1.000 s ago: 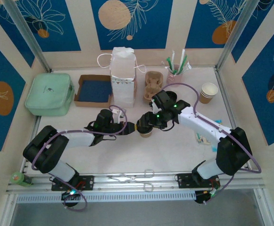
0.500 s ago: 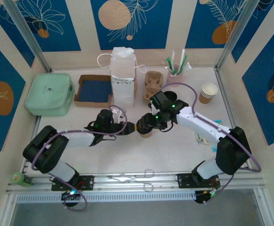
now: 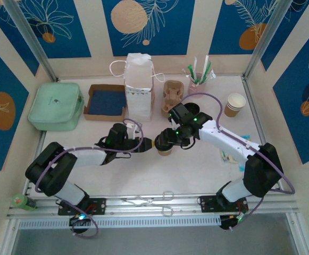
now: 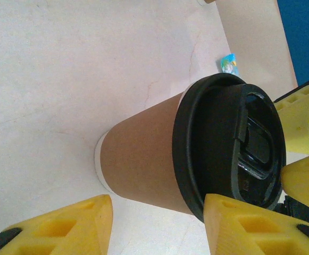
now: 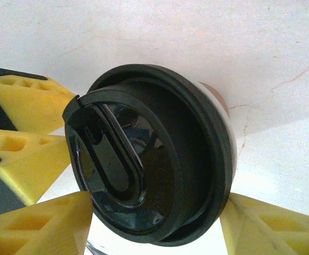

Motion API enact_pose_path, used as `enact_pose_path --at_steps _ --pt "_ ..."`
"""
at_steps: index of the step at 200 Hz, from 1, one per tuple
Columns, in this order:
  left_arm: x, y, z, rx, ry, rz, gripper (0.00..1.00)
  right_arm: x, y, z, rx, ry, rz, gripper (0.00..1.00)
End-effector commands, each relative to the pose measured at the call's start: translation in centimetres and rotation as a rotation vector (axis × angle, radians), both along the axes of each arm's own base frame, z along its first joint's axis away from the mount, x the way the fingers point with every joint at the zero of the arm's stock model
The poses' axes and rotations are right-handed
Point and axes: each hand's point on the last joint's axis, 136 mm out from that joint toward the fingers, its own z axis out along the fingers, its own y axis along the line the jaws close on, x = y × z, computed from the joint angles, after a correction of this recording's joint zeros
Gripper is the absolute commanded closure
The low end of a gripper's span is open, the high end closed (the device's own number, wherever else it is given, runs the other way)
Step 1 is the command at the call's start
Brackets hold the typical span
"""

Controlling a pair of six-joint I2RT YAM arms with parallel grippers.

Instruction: Pack the takeout coffee

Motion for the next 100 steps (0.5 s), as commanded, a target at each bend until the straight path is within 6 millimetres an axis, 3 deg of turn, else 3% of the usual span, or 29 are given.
enact_pose_path --at_steps 1,100 --pt "0.1 -0.2 1.1 -0.007 -0.042 -0.012 0.51 0.0 -0.2 0.6 -0.027 -0.010 0.014 0.35" --pt "0.0 -0.2 2.2 -0.004 -0.058 -0.017 0.51 -0.2 -1.1 1.5 -0.053 -0.034 0.010 0.34"
